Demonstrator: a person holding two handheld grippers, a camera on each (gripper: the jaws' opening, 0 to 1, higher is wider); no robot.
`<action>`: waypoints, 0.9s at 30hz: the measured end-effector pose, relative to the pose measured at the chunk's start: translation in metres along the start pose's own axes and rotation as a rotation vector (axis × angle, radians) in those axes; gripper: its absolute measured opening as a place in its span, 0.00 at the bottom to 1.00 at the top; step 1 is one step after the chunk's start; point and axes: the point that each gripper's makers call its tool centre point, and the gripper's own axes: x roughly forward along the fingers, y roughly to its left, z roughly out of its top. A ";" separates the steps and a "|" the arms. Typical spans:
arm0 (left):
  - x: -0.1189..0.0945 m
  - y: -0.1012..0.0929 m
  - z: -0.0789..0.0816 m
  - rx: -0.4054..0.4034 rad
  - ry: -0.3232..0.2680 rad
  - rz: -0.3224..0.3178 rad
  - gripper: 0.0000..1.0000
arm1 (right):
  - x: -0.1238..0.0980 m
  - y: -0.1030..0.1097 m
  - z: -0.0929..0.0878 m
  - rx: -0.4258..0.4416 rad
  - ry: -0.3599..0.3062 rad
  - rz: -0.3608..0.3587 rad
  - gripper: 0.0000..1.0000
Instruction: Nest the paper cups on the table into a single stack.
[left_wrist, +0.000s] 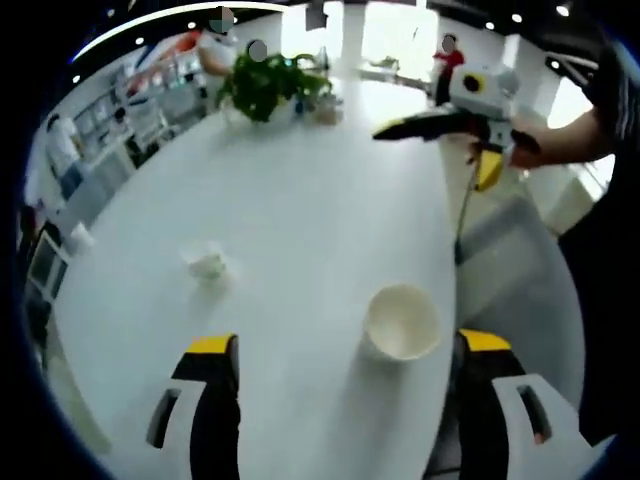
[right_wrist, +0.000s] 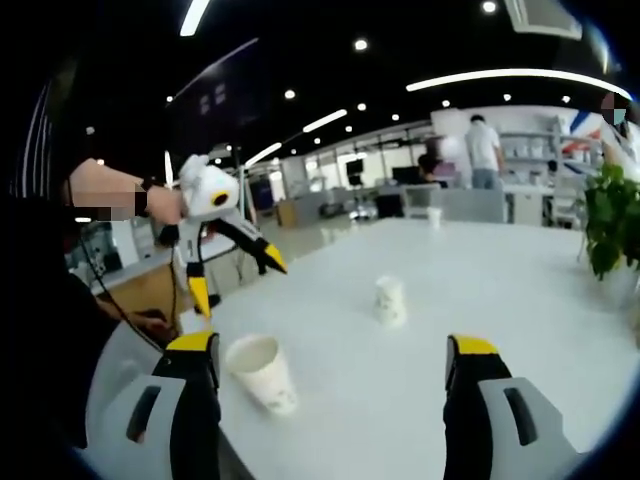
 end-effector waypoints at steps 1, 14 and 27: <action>-0.001 0.001 0.000 -0.002 -0.003 0.000 0.90 | 0.000 0.000 0.000 0.001 -0.001 0.001 0.91; -0.004 0.017 0.005 -0.061 -0.077 0.030 0.99 | 0.008 0.003 0.001 -0.016 0.021 0.003 0.92; 0.006 0.046 0.007 -0.153 -0.168 0.084 0.99 | 0.010 0.004 0.001 -0.011 0.037 -0.003 0.92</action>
